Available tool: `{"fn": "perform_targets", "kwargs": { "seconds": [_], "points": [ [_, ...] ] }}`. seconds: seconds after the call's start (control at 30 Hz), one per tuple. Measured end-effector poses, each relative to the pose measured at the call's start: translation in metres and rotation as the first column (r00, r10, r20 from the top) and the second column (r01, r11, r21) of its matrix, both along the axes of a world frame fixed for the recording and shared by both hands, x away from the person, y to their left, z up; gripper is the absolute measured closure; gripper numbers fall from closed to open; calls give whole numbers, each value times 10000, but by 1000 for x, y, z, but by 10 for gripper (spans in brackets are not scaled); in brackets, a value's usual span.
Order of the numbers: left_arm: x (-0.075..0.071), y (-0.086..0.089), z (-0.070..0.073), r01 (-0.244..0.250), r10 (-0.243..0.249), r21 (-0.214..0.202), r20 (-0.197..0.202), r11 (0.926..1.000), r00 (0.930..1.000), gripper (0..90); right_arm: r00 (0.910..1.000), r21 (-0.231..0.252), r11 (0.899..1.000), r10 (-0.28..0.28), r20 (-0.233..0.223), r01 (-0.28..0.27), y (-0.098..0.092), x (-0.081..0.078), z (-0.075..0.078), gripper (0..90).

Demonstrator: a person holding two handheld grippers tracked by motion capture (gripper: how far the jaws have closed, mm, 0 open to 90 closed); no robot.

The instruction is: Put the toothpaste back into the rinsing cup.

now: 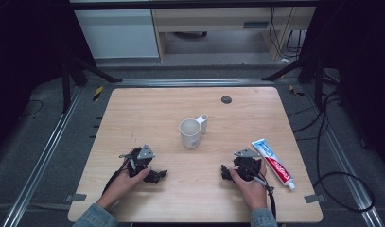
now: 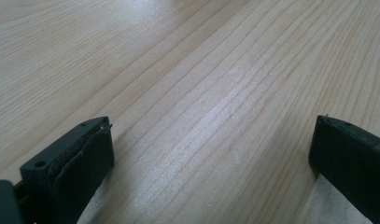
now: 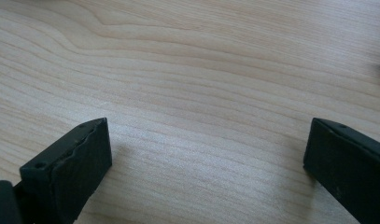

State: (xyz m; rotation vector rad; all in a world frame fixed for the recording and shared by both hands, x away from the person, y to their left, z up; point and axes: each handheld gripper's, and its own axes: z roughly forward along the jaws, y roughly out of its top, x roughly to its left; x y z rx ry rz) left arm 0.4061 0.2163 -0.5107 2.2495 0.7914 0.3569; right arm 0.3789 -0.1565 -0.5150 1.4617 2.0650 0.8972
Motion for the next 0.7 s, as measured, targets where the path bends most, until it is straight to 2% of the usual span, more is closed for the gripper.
{"fn": "perform_targets", "kwargs": {
  "seconds": [0.23,0.3,0.33,0.37,0.43,0.5,0.53,0.57,0.6,0.63,0.7],
  "points": [
    [0,0,0,13,-13,-8,-7,10000,10000,0,9999,-29,9999,120,14,-120,-1,0,0,18],
    [0,0,0,15,-15,-5,-4,10000,10000,0,9997,-50,9997,238,26,-238,-6,-2,1,62],
    [0,0,0,8,-8,-1,2,10000,10000,0,9997,-91,9997,236,-110,-237,-8,-3,4,98],
    [0,0,0,8,-8,-1,2,10000,10000,0,9997,-91,9997,236,-110,-237,-8,-3,4,98],
    [0,0,0,8,-8,-2,1,10000,10000,0,9996,-514,9983,268,-59,-271,-17,-10,14,101],
    [0,0,0,10,-10,1,2,10000,10000,0,9996,-652,9976,245,-110,-252,-20,-12,19,107],
    [0,0,0,10,-10,2,3,10000,10000,0,9991,-915,9955,210,-365,-243,-29,-17,31,112],
    [0,0,0,7,-7,-2,2,10000,10000,0,9991,-915,9955,210,-365,-243,-29,-17,31,112],
    [0,0,0,9,-9,1,5,10000,10000,0,9982,-1168,9929,175,-566,-241,-36,-19,40,113],
    [0,0,0,7,-7,3,3,10000,10000,0,9982,-1168,9929,175,-566,-241,-36,-19,40,113],
    [0,0,0,-1,1,-4,3,10000,10000,0,9969,-1439,9894,61,-785,-173,-46,-22,50,128]
  ]
}}
